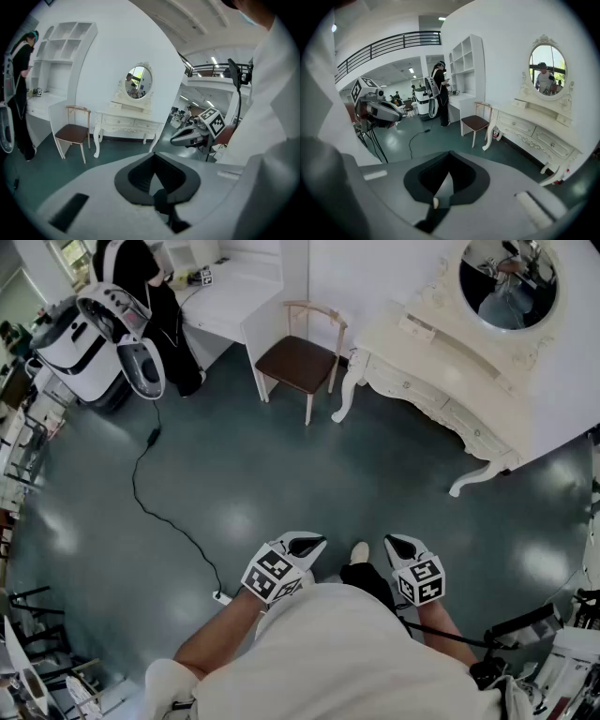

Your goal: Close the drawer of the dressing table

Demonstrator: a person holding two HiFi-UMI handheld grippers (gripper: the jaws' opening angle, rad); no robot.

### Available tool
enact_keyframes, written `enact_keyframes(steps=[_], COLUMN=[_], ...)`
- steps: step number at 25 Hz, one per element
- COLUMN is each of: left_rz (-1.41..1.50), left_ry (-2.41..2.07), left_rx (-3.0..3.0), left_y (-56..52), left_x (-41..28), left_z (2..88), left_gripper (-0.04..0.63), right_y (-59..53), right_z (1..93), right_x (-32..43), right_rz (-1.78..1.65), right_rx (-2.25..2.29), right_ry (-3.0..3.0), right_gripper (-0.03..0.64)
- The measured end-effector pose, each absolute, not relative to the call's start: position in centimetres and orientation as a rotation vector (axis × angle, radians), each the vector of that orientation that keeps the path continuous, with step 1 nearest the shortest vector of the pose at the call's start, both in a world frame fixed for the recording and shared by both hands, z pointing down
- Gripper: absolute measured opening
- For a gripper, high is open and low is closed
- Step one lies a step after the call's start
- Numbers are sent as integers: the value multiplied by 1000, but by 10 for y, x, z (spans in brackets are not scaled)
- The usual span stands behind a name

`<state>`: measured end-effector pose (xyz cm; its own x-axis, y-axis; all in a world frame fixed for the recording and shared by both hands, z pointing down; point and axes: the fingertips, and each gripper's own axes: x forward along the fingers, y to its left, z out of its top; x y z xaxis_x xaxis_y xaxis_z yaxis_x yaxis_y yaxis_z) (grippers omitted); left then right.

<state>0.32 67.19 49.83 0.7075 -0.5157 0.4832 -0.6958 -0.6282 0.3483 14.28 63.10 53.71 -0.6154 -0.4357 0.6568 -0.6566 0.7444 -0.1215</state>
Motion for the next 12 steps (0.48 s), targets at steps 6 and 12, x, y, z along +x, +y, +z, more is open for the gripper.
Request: enact_keyframes(steps=[6,12], left_rz=[484,510], left_ry=[-944,-968], left_rx=[2413,2426], left_y=[634,549], left_x=[15,65], left_z=[496,473], left_gripper=[2,2], right_y=[593,501], right_z=[539,530], right_x=[159,200], right_rz=[458,467], right_rx=[826,842], right_ry=[-2340,-2387], right_gripper=[0,1])
